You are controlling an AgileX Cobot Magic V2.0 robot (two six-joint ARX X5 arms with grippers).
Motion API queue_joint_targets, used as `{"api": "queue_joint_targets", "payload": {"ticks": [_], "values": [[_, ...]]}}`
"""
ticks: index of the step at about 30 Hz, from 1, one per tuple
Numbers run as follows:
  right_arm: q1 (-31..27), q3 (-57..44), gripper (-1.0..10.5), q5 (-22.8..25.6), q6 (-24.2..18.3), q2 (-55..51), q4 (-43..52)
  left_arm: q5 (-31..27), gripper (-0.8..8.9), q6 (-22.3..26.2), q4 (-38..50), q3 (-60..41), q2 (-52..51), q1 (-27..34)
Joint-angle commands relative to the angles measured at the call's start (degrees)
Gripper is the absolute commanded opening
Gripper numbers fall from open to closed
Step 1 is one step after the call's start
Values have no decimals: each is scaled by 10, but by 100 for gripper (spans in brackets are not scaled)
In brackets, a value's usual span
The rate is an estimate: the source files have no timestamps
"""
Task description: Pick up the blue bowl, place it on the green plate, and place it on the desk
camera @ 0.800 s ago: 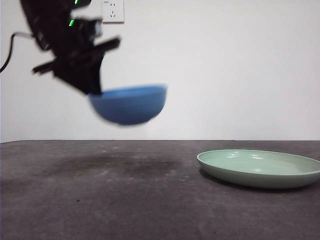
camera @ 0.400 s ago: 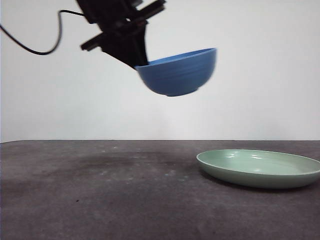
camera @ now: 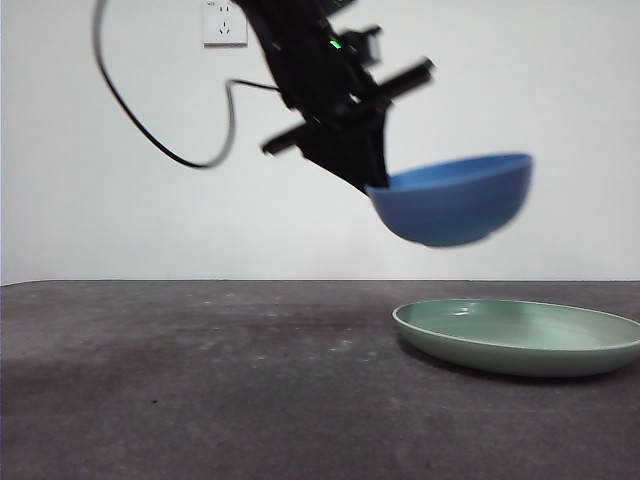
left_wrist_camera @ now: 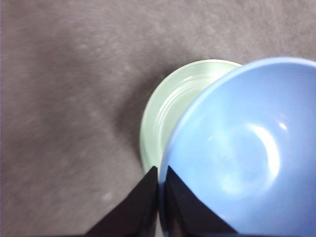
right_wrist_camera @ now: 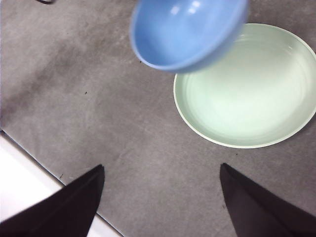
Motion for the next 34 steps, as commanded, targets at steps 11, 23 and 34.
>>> {"api": "queue_joint_targets", "payload": {"ticks": [11,23,34], "values": [[1,10,376,-2,6,3,-1,3,10,-6,-21,137,165,-32],[1,10,376,-1,6,3,-1,3,10,-5,-21,137,193,-37],[1,10,376,-1,6,3,-1,3,191,-4,-40,137,192,-37]]}}
